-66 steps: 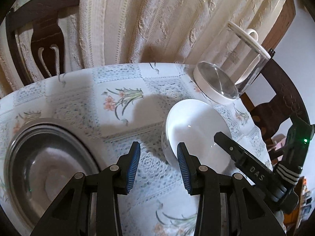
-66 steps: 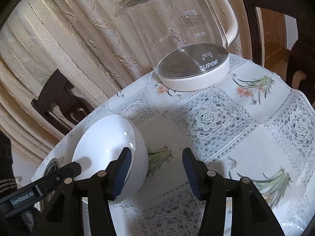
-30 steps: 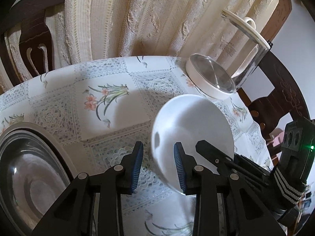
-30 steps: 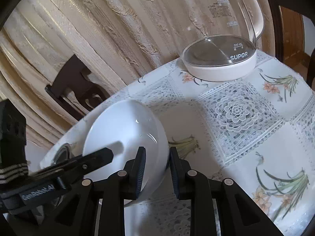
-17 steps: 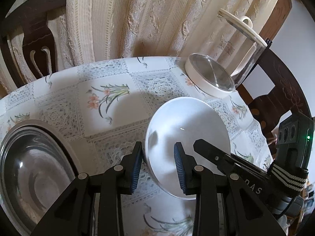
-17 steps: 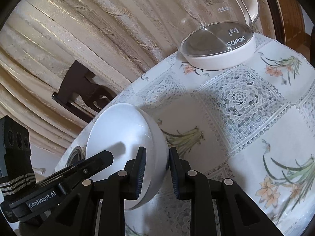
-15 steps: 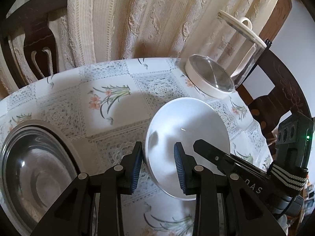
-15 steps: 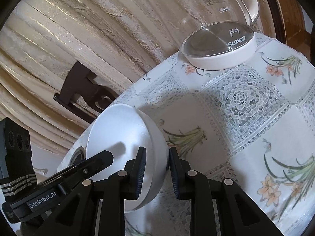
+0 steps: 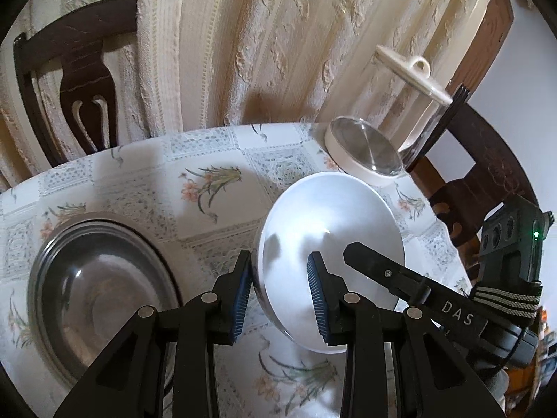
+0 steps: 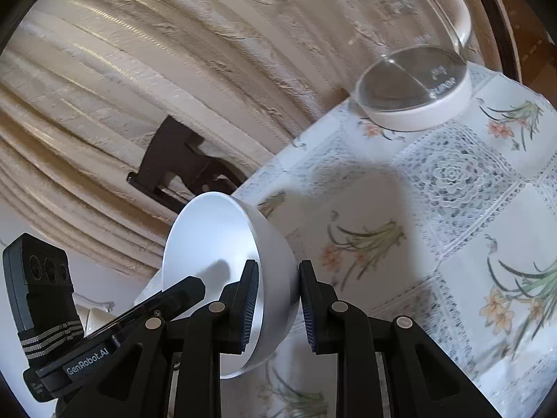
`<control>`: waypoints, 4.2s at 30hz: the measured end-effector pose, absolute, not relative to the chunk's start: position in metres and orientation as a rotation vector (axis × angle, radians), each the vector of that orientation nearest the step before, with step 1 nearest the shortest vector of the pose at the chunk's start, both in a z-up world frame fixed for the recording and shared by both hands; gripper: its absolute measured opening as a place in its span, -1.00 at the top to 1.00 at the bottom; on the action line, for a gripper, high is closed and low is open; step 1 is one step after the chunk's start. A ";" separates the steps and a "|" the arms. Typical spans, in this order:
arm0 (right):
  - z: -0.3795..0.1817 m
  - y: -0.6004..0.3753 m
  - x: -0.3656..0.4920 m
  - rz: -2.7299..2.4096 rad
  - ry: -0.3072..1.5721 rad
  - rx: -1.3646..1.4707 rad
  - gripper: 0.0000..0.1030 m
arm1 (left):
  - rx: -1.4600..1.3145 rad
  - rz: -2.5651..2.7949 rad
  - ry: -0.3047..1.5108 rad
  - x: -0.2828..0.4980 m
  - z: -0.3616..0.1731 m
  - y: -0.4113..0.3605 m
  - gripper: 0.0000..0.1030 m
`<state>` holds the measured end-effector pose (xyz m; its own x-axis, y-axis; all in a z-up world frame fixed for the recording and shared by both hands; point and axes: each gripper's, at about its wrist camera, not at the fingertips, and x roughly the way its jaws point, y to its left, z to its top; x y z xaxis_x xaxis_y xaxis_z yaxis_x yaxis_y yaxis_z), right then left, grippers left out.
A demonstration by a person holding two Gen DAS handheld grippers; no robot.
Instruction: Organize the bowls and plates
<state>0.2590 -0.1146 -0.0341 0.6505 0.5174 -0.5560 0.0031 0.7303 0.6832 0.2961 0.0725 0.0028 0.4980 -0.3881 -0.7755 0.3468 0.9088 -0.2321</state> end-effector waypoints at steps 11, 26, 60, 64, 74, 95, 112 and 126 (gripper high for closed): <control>-0.015 -0.083 0.244 0.388 0.798 0.653 0.50 | -0.052 -0.425 0.933 0.272 0.022 0.103 0.35; -0.005 -0.024 0.256 0.452 0.827 0.650 0.48 | -0.095 -0.352 0.878 0.254 0.040 0.163 0.35; -0.030 0.044 0.271 0.398 0.882 0.454 0.47 | -0.206 -0.240 0.975 0.270 -0.011 0.229 0.35; -0.031 0.046 0.271 0.385 0.864 0.418 0.47 | -0.217 -0.238 0.989 0.270 -0.018 0.231 0.35; -0.030 0.049 0.270 0.377 0.830 0.377 0.46 | -0.197 -0.222 0.994 0.271 -0.028 0.226 0.35; -0.021 0.031 0.268 0.392 0.799 0.478 0.38 | -0.090 -0.156 0.896 0.269 -0.013 0.224 0.29; -0.025 0.038 0.268 0.433 0.815 0.470 0.34 | -0.020 -0.091 0.864 0.269 -0.018 0.232 0.20; -0.022 0.032 0.266 0.375 0.778 0.459 0.05 | -0.081 -0.067 0.866 0.270 -0.024 0.246 0.01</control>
